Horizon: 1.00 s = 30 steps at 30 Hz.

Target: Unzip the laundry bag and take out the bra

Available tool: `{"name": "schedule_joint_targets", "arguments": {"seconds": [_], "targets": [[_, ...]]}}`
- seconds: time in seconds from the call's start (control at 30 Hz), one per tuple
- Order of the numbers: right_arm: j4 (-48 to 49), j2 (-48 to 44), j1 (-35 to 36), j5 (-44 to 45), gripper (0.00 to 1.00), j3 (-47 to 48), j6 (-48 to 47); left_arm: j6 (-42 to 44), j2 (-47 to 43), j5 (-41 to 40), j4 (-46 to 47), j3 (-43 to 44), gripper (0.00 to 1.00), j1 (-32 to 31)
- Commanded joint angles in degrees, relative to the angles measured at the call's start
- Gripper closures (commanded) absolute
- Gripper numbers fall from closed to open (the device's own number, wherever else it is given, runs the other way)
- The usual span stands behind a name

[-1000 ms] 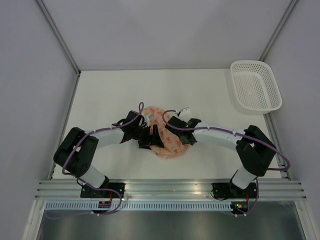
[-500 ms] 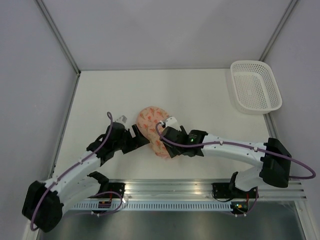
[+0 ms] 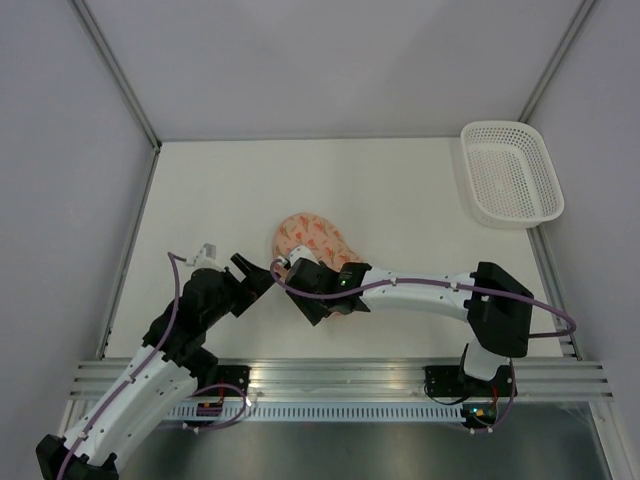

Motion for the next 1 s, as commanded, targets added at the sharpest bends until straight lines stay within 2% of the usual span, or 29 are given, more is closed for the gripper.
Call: {"name": "schedule_joint_targets", "arguments": {"seconds": [0.0, 0.13, 0.23, 0.27, 0.33, 0.37, 0.7, 0.8, 0.83, 0.93, 0.97], "targets": [[1.3, 2.1, 0.8, -2.0, 0.34, 2.9, -1.4, -3.9, -0.8, -1.8, -2.4, -0.6, 0.03, 0.0], [0.6, 4.7, 1.1, -0.2, 0.42, 3.6, -0.8, -4.3, -1.6, -2.2, -2.5, -0.7, 0.03, 0.0], [-0.8, 7.1, 1.1, 3.1, 0.64, 4.6, -0.5, -4.5, -2.1, -2.3, -2.6, -0.6, 0.03, 0.0], [-1.5, 7.9, 1.1, 3.8, 0.79, 4.9, -0.4, -4.5, -2.4, -2.3, -2.7, -0.6, 0.03, 0.0], [-1.6, 8.1, 1.1, 4.8, 0.97, 5.5, -0.1, -4.5, -2.7, -2.5, -3.1, -0.5, 0.03, 0.0], [-1.5, 8.0, 1.1, 5.1, 1.0, 5.5, 0.0, -4.5, -2.8, -2.5, -3.2, -0.5, 0.03, 0.0], [-1.0, -3.6, 0.7, 12.1, 1.0, 3.6, 3.0, -4.5, -5.0, -2.9, -4.4, -0.7, 0.04, 0.0], [0.5, -10.0, -2.1, 13.6, 1.0, 0.1, 8.0, -4.5, -5.5, -2.5, -4.7, -0.5, 0.04, 0.0], [2.3, -14.5, -3.4, 13.9, 1.0, -1.4, 12.2, -4.2, -5.5, -2.5, -4.8, -0.3, 0.04, 0.0], [0.8, -21.2, -10.5, 20.8, 1.0, -6.6, 21.0, -4.1, -5.9, -2.1, -4.9, -0.2, 0.04, 0.0], [-0.4, -25.0, -14.7, 23.3, 1.0, -7.6, 27.1, -4.1, -6.0, -2.0, -5.4, 0.1, 0.04, 0.0]]}}
